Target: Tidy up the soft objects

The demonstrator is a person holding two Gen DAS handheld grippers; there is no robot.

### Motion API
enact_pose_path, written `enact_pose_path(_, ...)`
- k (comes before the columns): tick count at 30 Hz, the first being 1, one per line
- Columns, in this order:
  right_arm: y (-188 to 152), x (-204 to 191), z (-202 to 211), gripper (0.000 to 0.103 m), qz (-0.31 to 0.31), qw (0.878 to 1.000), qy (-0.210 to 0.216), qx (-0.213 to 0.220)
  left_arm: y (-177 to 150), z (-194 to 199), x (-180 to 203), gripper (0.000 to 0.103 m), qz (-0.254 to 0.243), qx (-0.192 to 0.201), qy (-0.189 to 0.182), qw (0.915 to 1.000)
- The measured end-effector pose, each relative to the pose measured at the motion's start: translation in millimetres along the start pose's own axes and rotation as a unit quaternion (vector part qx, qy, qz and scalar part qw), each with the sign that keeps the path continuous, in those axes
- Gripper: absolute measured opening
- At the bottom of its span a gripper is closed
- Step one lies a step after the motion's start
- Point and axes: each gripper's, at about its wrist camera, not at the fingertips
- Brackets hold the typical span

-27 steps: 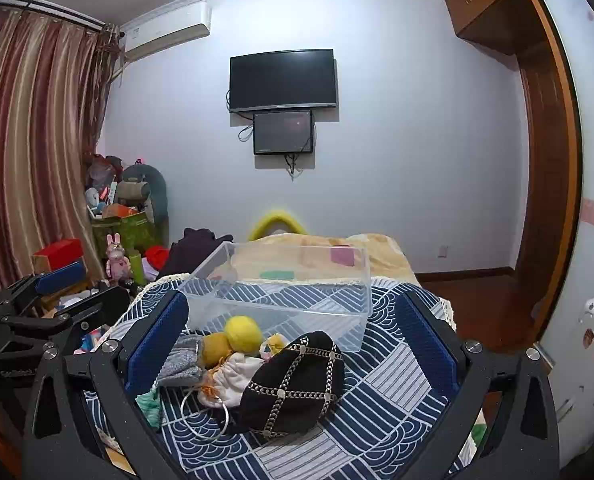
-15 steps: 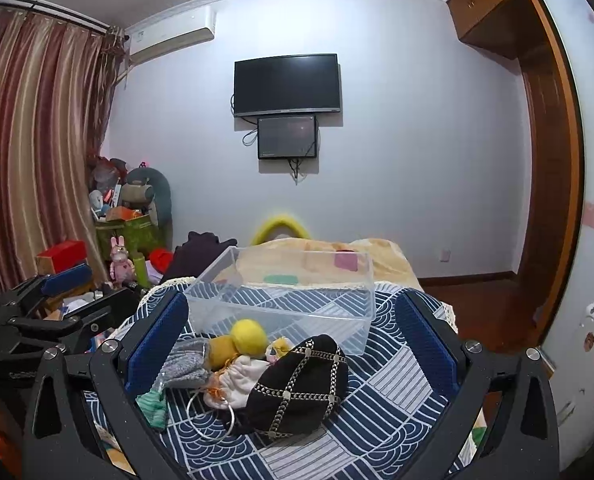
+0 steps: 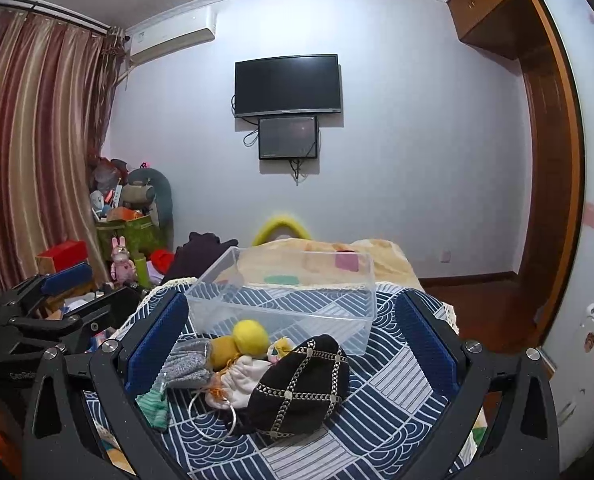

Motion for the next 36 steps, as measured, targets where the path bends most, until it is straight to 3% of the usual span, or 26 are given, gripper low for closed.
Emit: enact_pose_path(36,0.8,-2.6,1.6,0.103,-0.005,1.0,0.009,-0.001,0.6,2.4,1.7,0.103,-0.004,0.004,0.0,1.0)
Point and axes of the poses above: each gripper's, at about its wrist camera, not at the fingertips, and z roughly against the way its jaws point, x to its right, y to its top
